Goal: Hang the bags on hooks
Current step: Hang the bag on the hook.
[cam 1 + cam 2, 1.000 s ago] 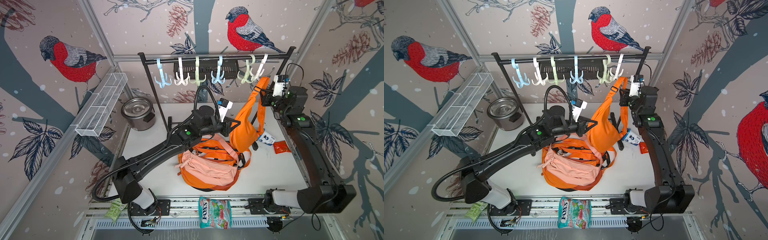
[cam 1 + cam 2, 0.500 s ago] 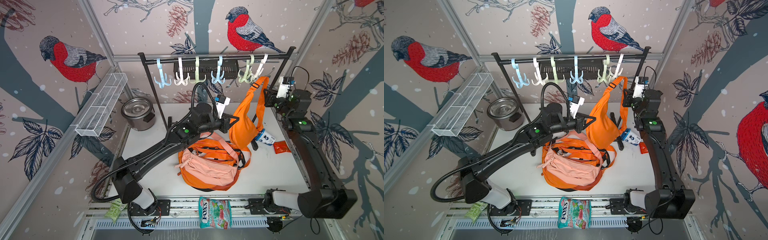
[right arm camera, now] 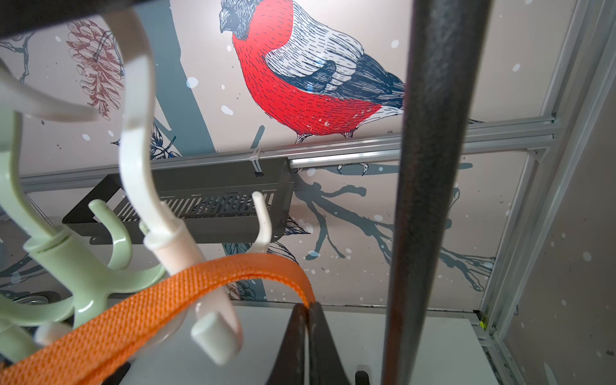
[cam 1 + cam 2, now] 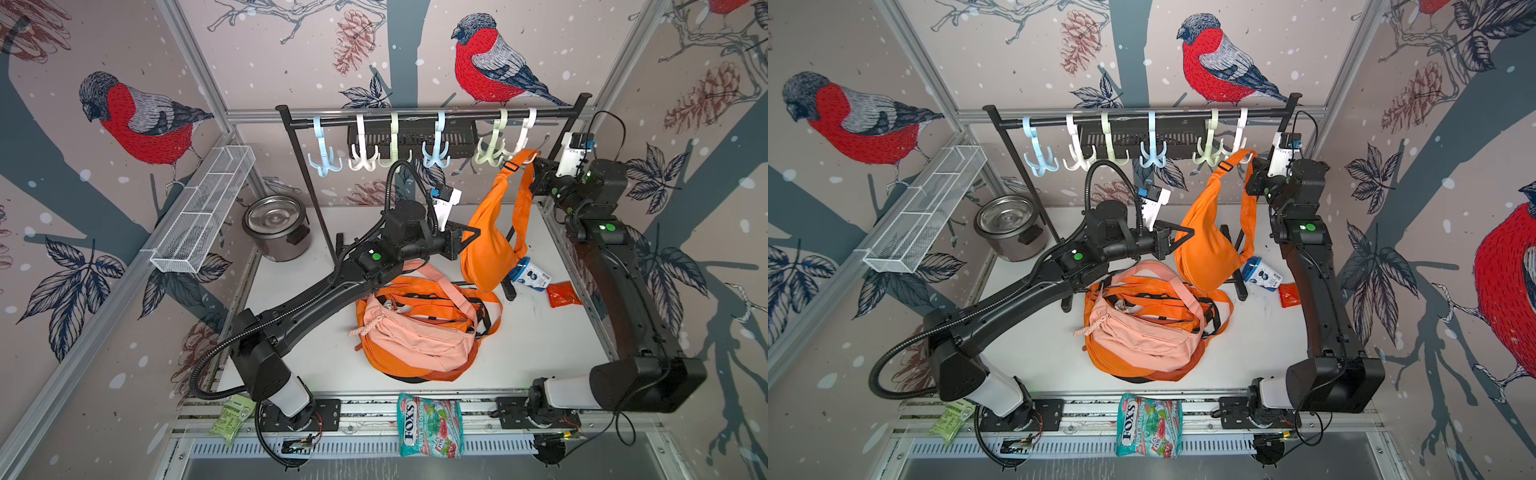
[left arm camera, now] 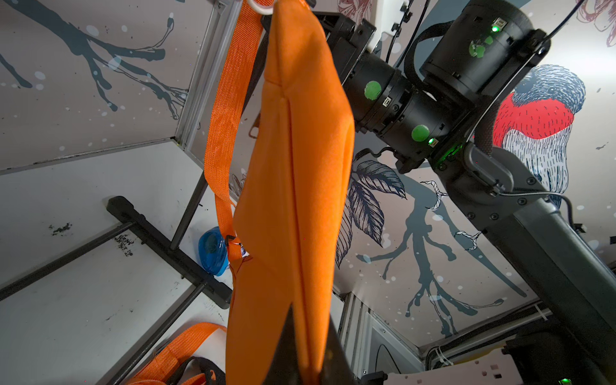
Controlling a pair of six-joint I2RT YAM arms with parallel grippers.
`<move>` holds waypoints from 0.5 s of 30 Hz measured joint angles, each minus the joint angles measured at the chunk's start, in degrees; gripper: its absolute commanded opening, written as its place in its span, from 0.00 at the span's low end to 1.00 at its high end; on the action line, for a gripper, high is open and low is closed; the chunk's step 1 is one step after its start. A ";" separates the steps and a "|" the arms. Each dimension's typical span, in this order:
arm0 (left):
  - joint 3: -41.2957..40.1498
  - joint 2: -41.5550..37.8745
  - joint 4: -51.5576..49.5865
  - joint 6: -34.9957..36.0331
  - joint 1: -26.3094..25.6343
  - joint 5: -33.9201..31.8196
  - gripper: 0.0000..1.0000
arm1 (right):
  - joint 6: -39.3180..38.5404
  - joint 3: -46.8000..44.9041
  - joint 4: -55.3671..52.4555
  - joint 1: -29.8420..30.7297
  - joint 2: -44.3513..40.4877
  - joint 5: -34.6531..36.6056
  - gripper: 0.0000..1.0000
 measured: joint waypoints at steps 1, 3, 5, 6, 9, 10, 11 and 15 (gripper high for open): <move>0.00 0.26 0.00 -0.22 0.00 0.42 0.00 | 0.00 0.17 -0.07 0.00 0.28 -0.07 0.07; 0.00 0.74 0.00 -0.44 0.00 0.70 0.00 | 0.00 0.68 -0.26 0.11 0.81 -0.24 0.07; 0.00 1.14 -0.02 -0.87 0.00 0.92 0.00 | -0.02 0.87 -0.28 0.24 0.87 -0.24 0.08; -0.09 1.27 0.02 -0.96 0.00 1.03 0.00 | 0.00 0.87 -0.26 0.26 0.81 -0.24 0.08; -0.85 1.57 0.20 -1.42 0.00 1.27 0.00 | 0.00 0.35 -0.15 0.59 0.46 -0.20 0.13; -1.18 1.75 0.20 -1.60 0.00 1.29 0.00 | 0.09 -0.22 -0.17 0.70 0.11 -0.17 0.15; -1.42 1.92 0.20 -1.77 0.00 1.31 0.00 | 0.11 -1.03 -0.13 0.76 -0.42 -0.11 0.17; -1.84 2.80 0.20 -1.79 0.00 1.53 0.00 | 0.17 -3.08 -0.13 0.85 -2.19 1.31 0.20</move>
